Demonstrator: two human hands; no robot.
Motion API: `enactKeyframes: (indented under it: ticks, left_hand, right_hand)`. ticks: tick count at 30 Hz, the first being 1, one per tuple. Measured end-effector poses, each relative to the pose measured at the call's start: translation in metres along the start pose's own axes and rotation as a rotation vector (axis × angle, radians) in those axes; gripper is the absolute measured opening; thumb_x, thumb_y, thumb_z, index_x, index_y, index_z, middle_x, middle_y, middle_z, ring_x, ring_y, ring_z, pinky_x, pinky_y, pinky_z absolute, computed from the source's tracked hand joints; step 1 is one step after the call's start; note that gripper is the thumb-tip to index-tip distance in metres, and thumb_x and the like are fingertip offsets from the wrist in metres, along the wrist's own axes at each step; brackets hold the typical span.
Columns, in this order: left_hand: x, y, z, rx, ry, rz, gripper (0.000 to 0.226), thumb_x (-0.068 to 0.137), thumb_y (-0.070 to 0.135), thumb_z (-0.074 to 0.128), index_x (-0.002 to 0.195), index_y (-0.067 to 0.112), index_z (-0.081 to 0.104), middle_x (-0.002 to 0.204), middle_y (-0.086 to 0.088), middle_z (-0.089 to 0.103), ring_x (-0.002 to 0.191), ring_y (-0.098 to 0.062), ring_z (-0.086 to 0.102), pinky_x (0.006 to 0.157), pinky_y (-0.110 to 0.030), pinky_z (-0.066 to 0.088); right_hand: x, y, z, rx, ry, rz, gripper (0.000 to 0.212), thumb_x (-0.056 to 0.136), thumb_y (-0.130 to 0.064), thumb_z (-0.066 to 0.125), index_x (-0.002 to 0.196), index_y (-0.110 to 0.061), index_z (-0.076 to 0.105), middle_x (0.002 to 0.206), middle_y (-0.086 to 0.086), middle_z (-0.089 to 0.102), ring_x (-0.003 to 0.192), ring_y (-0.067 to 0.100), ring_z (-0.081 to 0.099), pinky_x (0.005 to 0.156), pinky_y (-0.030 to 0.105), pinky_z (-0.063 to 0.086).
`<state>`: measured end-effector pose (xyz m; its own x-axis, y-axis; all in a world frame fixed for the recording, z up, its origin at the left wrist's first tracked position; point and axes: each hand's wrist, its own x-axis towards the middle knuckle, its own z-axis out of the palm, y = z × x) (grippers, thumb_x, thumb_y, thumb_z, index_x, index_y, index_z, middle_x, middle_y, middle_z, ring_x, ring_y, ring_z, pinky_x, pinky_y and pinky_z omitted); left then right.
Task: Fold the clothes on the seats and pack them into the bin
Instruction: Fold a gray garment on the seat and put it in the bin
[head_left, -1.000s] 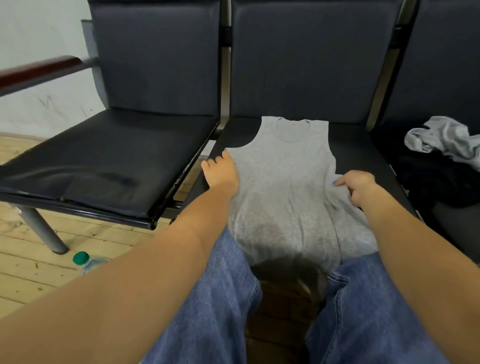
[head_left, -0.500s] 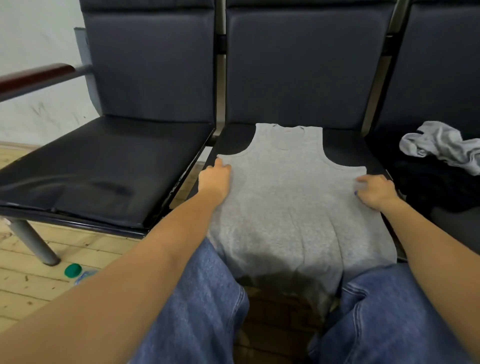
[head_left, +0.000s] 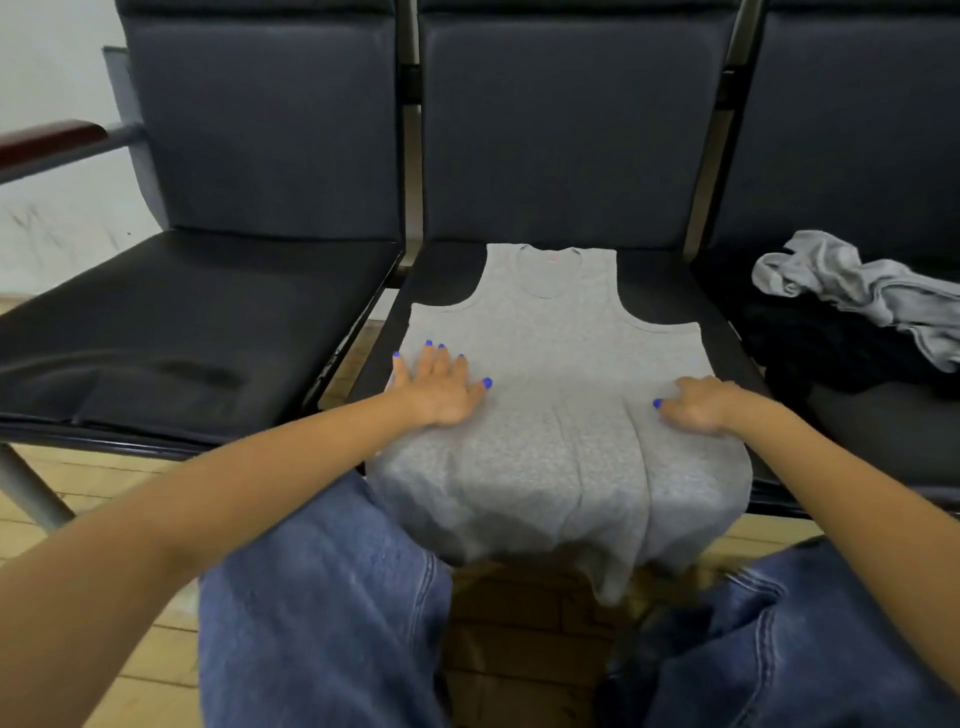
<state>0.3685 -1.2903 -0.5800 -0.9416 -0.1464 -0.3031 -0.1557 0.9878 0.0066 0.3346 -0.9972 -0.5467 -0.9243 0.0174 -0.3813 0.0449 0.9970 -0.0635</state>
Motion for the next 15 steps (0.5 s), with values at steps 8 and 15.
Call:
enactKeyframes:
  ticks: [8,15]
  left_hand:
    - [-0.021,-0.036,0.017,0.010,0.148,0.215,0.052,0.102,0.045,0.014,0.150,0.026,0.023,0.160,-0.002,0.013,0.148,-0.020,0.005,0.119,-0.043,0.000]
    - [-0.018,-0.049,0.008,0.050,0.114,0.208,0.054,0.102,0.048,0.015,0.152,0.028,0.018,0.161,-0.001,0.006,0.148,-0.021,0.000,0.119,-0.042,-0.001]
  right_hand:
    - [-0.013,0.032,0.022,0.106,0.121,0.109,0.039,0.097,-0.042,0.048,0.100,-0.003,0.045,0.117,0.017,0.056,0.093,0.030,0.053,0.081,0.036,0.043]
    - [-0.006,0.040,0.012,0.330,0.121,0.119,0.035,0.100,-0.028,0.043,0.103,0.005,0.031,0.075,0.014,0.049,0.062,0.027,0.051,0.052,0.031,0.040]
